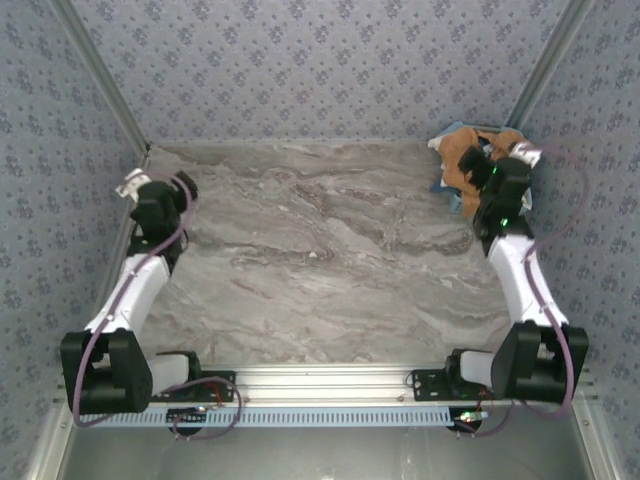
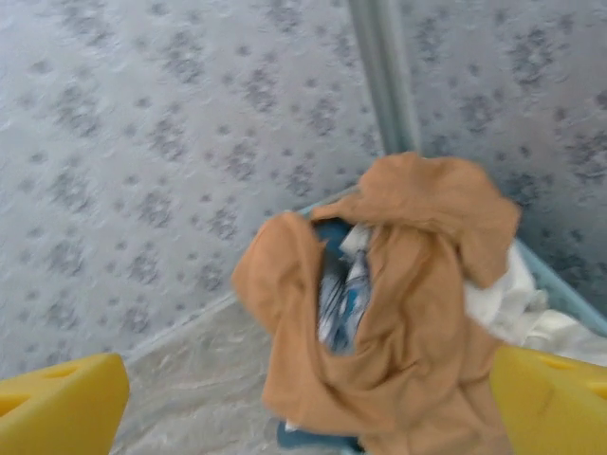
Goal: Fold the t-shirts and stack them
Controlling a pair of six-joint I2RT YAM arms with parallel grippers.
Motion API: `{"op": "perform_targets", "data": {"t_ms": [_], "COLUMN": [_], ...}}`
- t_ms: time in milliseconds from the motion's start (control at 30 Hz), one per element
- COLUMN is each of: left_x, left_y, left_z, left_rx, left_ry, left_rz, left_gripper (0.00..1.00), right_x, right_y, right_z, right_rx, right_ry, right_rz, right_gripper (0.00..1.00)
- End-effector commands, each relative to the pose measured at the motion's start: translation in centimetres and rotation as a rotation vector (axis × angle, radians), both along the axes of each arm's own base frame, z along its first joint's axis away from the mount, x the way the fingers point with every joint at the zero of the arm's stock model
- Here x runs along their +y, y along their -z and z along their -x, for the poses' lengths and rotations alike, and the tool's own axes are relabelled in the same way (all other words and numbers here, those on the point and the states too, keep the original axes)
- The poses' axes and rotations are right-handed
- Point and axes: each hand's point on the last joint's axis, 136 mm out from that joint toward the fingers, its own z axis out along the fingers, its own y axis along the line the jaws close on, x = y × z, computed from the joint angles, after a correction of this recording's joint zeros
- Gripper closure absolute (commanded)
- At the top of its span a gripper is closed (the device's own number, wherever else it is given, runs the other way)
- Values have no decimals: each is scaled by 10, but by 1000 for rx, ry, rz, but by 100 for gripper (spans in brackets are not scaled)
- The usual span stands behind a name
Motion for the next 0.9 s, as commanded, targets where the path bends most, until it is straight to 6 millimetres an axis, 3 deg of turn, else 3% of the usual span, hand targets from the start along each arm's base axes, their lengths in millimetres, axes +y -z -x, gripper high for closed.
{"op": "perform_targets", "data": {"t_ms": [0, 67, 200, 267, 400, 533, 700, 767, 867], "left_x": [-42, -73, -146, -187, -242, -268, -281, -282, -280], "left_y": [38, 19, -3, -15, -22, -14, -4, -3, -7], "left_z": [-6, -24, -45, -43, -27, -6, 17, 23, 28], "left_rx": [177, 180, 195, 194, 202, 232, 261, 269, 268], "left_ry": [112, 211, 450, 572, 730, 807, 840, 848, 849], "left_rz": [235, 223, 217, 173, 155, 168, 199, 198, 195], "left_gripper": [2, 2, 3, 4, 6, 8, 9, 10, 11], "right_x": [-10, -29, -52, -60, -68, -61, -54, -53, -50], "right_y": [49, 51, 86, 97, 118, 131, 130, 122, 90], "right_z": [1, -11, -32, -47, -81, -107, -114, -111, -97], "right_rx": [305, 360, 462, 469, 481, 472, 457, 440, 368], "right_ry": [67, 118, 145, 143, 86, -2, -38, -33, -13], "right_rz": [-127, -177, -320, -335, -377, -428, -449, -439, -395], "right_gripper": [2, 13, 28, 28, 33, 45, 79, 100, 100]}}
